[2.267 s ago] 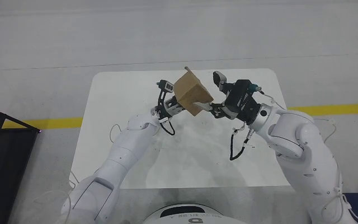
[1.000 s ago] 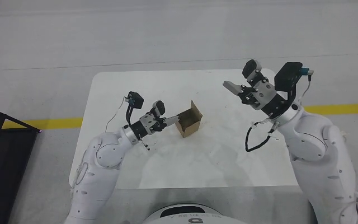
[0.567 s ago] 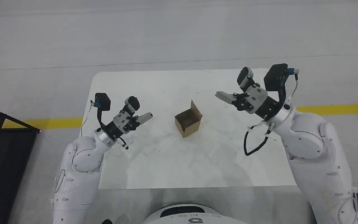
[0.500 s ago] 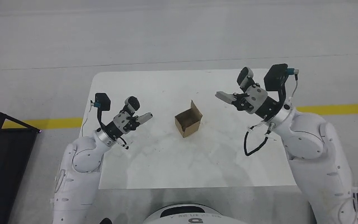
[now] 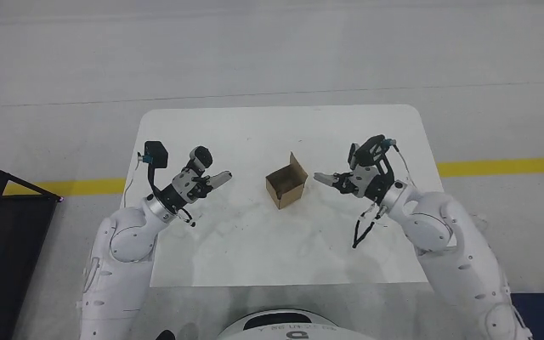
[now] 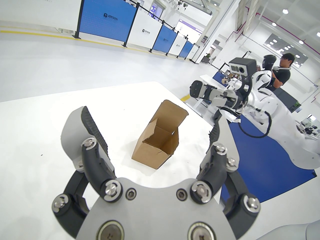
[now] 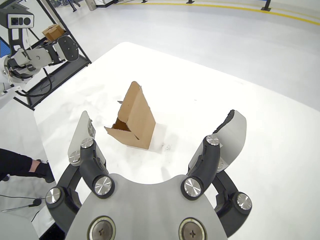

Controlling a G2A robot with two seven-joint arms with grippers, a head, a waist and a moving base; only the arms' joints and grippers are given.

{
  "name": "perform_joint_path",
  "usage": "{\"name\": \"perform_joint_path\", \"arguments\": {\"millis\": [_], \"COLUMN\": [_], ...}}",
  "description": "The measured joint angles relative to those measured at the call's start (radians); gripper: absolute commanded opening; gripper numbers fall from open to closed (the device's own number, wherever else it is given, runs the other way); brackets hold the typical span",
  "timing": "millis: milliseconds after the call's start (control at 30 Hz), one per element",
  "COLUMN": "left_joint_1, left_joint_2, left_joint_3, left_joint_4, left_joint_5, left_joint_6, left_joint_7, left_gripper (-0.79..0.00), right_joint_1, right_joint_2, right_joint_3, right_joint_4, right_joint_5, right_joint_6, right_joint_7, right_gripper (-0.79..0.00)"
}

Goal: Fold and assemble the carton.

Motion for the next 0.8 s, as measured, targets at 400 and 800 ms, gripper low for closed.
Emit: {"name": "perform_joint_path", "arguments": {"millis": [400,800], "left_joint_1": [0.0,0.0], "left_joint_2": [0.0,0.0], "left_joint_3": [0.0,0.0], "left_joint_4": [0.0,0.0], "left_joint_5": [0.0,0.0], "left_joint_6": [0.0,0.0], "left_joint_7": [0.0,0.0], "left_gripper": [0.0,0.0], "right_joint_1": [0.202,0.37], "right_joint_2": [-0.043,-0.056], "right_joint_3": [-0.202,-0.203], "right_joint_4": [0.24,0.305], "right_joint_5": [-0.152,-0.158], "right_joint_6": [0.152,0.189], "right_joint_7": [-0.071,0.049], "right_gripper": [-0.015,-0.003]}}
